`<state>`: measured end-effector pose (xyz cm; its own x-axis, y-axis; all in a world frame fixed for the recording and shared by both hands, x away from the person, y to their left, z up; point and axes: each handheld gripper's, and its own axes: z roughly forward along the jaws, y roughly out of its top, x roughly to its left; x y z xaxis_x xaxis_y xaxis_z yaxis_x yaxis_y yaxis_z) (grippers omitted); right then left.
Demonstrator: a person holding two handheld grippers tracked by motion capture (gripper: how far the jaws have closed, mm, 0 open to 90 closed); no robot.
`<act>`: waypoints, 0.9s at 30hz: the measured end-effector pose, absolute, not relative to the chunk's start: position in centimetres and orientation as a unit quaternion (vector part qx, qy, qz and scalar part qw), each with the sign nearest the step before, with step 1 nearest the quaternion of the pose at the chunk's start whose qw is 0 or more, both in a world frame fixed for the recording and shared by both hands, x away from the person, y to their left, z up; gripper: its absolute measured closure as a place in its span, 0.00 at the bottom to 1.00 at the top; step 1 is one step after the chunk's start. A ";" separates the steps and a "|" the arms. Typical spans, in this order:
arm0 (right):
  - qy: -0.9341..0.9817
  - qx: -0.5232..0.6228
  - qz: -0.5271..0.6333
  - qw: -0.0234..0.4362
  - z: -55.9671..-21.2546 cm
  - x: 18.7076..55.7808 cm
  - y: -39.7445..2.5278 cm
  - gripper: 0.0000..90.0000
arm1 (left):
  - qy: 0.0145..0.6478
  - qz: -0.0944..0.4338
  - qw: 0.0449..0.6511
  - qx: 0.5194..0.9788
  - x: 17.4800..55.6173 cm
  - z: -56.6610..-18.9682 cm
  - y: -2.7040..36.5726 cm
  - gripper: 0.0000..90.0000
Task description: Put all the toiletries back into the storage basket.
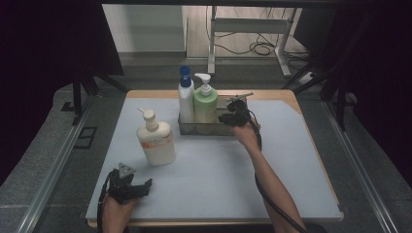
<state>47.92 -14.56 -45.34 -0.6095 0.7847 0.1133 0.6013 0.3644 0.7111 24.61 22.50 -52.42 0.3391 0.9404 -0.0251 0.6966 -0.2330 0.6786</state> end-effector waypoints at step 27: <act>0.826 0.358 0.403 0.166 -42.3 43.6 -16.7 0.27 | 0.541 0.197 0.307 0.758 24.7 -52.4 22.5 0.14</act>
